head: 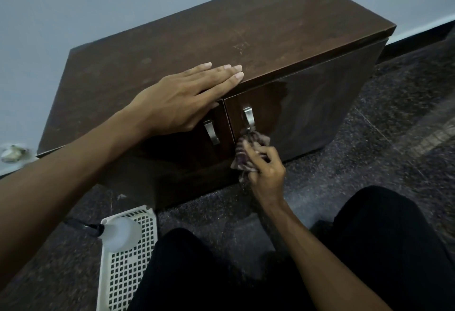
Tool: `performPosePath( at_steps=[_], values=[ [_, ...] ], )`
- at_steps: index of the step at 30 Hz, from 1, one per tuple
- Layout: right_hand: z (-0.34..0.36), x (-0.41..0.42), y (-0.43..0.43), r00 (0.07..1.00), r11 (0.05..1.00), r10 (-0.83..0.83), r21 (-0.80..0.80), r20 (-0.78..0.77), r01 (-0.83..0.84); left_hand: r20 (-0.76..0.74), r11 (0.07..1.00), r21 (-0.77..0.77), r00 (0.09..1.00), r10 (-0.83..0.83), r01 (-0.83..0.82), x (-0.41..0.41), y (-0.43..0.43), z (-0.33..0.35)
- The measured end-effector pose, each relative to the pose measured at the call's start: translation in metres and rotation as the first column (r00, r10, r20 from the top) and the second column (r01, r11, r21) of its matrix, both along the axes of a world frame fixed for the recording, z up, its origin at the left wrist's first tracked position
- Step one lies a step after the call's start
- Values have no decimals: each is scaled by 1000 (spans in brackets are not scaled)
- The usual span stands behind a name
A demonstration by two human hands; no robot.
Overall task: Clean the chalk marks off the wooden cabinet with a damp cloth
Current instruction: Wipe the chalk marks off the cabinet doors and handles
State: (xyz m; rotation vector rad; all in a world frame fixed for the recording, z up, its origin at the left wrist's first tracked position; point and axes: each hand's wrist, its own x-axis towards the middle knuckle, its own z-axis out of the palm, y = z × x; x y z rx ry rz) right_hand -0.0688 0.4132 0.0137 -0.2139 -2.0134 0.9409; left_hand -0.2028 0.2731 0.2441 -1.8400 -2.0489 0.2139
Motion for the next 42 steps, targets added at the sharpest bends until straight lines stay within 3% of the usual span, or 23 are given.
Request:
performPosePath(
  at_steps=[3, 6, 10, 12, 19, 23, 28, 32, 36, 42],
  values=[
    [5, -1, 13, 981, 923, -194, -335, 13, 187, -2, 1000, -1, 1000, -4, 4, -1, 0, 0],
    [13, -4, 12, 948, 844, -309, -438, 73, 308, -7, 1000, -1, 1000, -5, 5, -1, 0, 0],
    [18, -1, -23, 976, 860, -205, -463, 72, 215, -15, 1000, 3, 1000, -9, 9, 0, 0, 0],
    [23, 0, -40, 986, 822, -136, -546, 92, 164, -18, 1000, 4, 1000, -12, 12, 0, 0, -1],
    [65, -9, -69, 977, 653, -177, -730, 116, 204, -26, 1000, 14, 1000, -4, 4, 2, 0, 1],
    [95, -16, -76, 974, 667, -225, -724, 32, 178, -29, 1000, 16, 1000, -3, 3, 2, 0, 0],
    [102, -22, -93, 957, 639, -283, -733, 59, 234, -18, 1000, 10, 1000, 3, -3, 1, 0, 0],
    [87, -17, -99, 950, 756, -277, -578, 142, 306, -25, 1000, 7, 1000, 5, -5, 1, -1, 0],
    [81, -14, -96, 946, 788, -273, -524, 175, 325, -25, 1000, 8, 1000, 5, -5, 1, 0, 0],
    [102, -22, -91, 967, 758, -232, -604, 102, 246, -29, 1000, 18, 1000, 3, -3, 3, -1, 1]
  ],
)
